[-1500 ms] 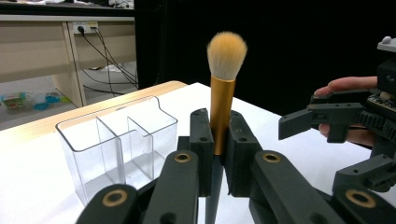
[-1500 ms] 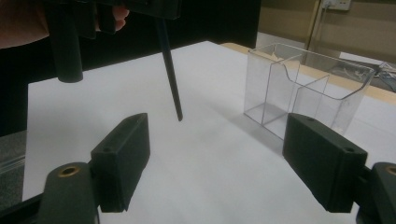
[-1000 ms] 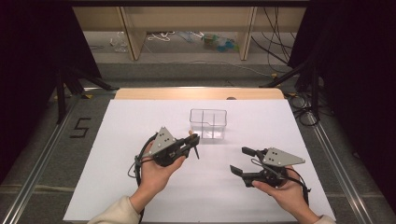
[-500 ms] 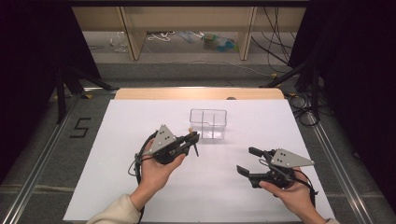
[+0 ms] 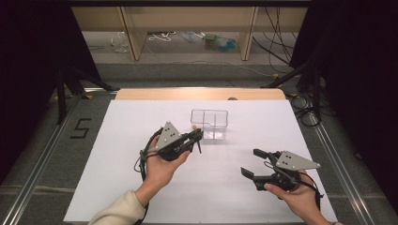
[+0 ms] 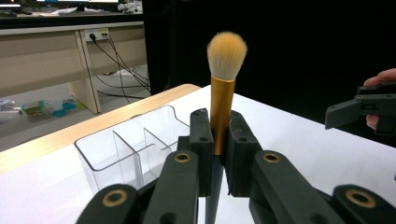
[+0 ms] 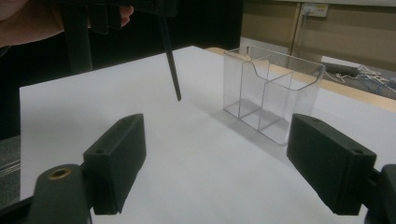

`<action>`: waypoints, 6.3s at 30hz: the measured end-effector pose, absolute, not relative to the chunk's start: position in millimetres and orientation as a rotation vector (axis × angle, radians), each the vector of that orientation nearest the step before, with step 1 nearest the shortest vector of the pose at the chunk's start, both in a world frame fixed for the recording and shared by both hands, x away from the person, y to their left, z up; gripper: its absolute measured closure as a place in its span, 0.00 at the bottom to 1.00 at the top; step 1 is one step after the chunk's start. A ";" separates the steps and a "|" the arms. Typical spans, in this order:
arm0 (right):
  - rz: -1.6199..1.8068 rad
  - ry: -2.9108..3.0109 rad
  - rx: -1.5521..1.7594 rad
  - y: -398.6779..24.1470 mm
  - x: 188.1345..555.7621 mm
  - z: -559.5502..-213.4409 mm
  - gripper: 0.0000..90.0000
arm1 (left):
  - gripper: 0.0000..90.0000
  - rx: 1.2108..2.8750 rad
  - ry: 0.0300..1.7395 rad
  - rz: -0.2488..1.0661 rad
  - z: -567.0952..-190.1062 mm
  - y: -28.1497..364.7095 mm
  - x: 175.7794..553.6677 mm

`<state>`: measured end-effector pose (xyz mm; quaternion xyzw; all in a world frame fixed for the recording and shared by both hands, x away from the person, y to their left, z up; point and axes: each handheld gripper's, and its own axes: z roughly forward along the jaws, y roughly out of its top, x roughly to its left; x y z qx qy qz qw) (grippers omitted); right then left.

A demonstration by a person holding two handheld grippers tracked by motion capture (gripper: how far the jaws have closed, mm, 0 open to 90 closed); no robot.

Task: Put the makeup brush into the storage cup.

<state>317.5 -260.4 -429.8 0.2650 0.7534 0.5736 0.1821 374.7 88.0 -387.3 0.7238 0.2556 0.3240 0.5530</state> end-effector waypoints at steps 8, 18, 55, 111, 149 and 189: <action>1.609 2.154 0.768 -261.3 314.7 -429.3 0.23 | 0.93 1.708 0.611 0.771 -387.1 85.8 380.5; 1.605 2.151 0.754 -262.1 314.7 -430.3 0.23 | 0.93 1.697 0.603 0.760 -384.7 80.2 387.4; 1.592 2.167 0.748 -261.8 314.0 -432.1 0.23 | 0.93 1.668 0.605 0.765 -378.6 71.7 405.6; 1.595 2.178 0.760 -260.9 314.2 -433.7 0.23 | 0.93 1.660 0.582 0.727 -374.6 55.1 427.6; 1.567 2.195 0.752 -259.5 310.9 -433.2 0.22 | 0.93 1.649 0.594 0.736 -366.1 53.1 437.6; 1.587 2.214 0.770 -257.3 311.3 -435.8 0.22 | 0.93 1.642 0.605 0.742 -357.8 47.8 445.8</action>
